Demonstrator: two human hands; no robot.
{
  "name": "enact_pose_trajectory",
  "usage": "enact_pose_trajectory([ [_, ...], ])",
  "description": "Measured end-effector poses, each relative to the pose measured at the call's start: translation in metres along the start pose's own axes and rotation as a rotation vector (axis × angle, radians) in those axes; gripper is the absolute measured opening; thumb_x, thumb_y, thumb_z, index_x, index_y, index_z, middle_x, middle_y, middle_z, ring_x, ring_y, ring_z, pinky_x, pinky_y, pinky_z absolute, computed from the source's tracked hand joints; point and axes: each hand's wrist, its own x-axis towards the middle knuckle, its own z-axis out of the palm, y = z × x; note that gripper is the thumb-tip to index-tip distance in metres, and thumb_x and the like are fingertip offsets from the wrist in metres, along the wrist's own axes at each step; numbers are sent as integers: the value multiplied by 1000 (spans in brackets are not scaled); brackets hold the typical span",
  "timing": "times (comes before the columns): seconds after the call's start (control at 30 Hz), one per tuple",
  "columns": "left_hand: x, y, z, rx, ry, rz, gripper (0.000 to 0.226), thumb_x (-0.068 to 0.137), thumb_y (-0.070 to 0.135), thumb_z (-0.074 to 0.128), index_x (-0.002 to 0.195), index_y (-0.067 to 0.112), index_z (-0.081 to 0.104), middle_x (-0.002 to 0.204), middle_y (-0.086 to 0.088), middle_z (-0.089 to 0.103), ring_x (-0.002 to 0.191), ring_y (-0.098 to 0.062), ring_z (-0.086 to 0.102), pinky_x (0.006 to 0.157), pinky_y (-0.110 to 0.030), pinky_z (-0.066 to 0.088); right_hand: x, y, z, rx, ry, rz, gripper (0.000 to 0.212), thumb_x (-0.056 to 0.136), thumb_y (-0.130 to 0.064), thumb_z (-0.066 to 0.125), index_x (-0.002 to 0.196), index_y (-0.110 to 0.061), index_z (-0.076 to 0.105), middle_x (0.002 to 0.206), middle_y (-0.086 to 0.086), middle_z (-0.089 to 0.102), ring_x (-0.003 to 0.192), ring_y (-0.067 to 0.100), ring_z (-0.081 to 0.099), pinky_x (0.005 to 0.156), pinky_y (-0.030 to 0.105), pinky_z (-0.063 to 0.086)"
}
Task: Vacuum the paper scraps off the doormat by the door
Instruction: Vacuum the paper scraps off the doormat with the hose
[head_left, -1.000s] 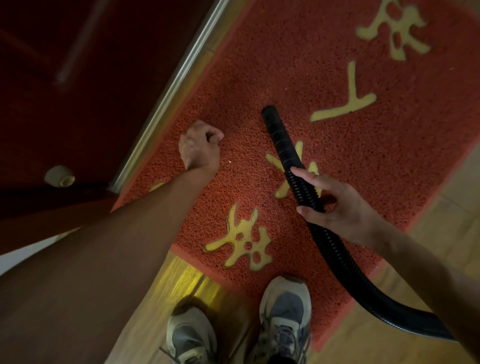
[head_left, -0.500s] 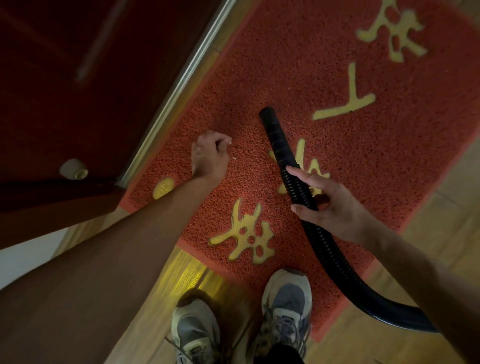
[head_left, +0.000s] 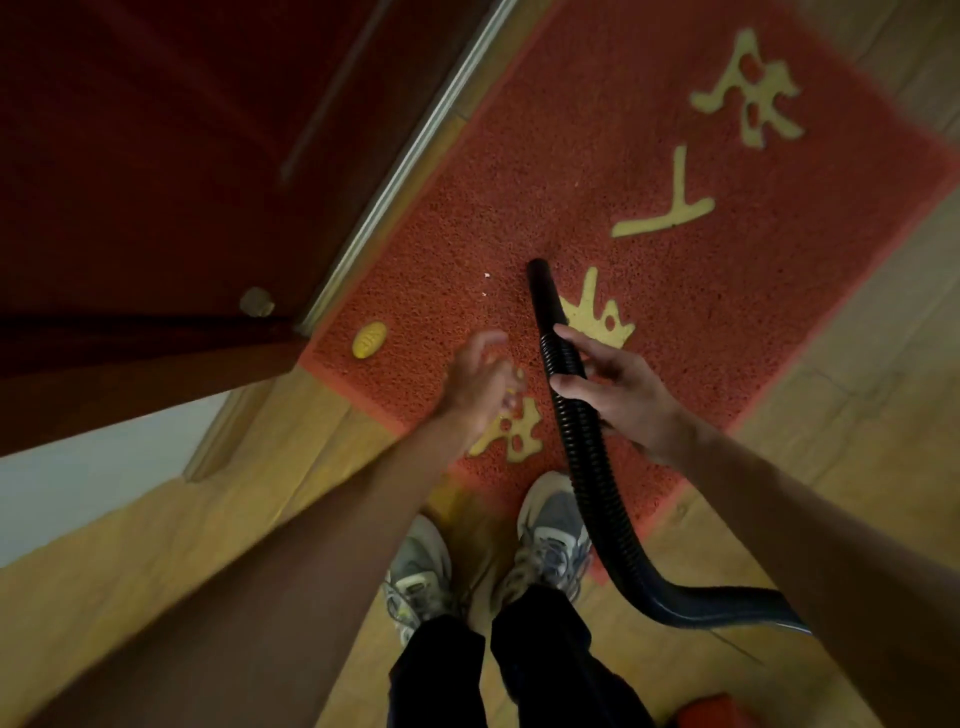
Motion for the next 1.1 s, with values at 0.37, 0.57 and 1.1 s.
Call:
enact_pose_trajectory([
  [0.37, -148, -38, 10, -326, -185, -24, 83, 69, 23, 84, 128, 66, 44, 113, -16, 71, 98, -28, 71, 87, -41, 58, -15, -26, 47, 65, -3, 158, 57, 91, -22, 68, 141, -38, 49, 90, -1, 70, 82, 19, 70, 78, 44, 55],
  [0.57, -147, -33, -5, -347, -86, 15, 77, 86, -13, 65, 135, 43, 45, 96, -8, 68, 80, -14, 66, 76, -34, 58, -2, -40, 70, 83, -30, 198, 54, 91, -20, 68, 140, -38, 51, 83, -5, 68, 71, 12, 68, 54, 26, 49],
  [1.1, -134, 2, -9, -258, -102, -83, 75, 91, -2, 66, 140, 49, 43, 105, -6, 76, 74, 2, 71, 52, -15, 52, 15, -56, 56, -81, 18, 138, 58, 91, -25, 67, 143, -35, 45, 91, 3, 69, 85, 17, 71, 76, 45, 61],
])
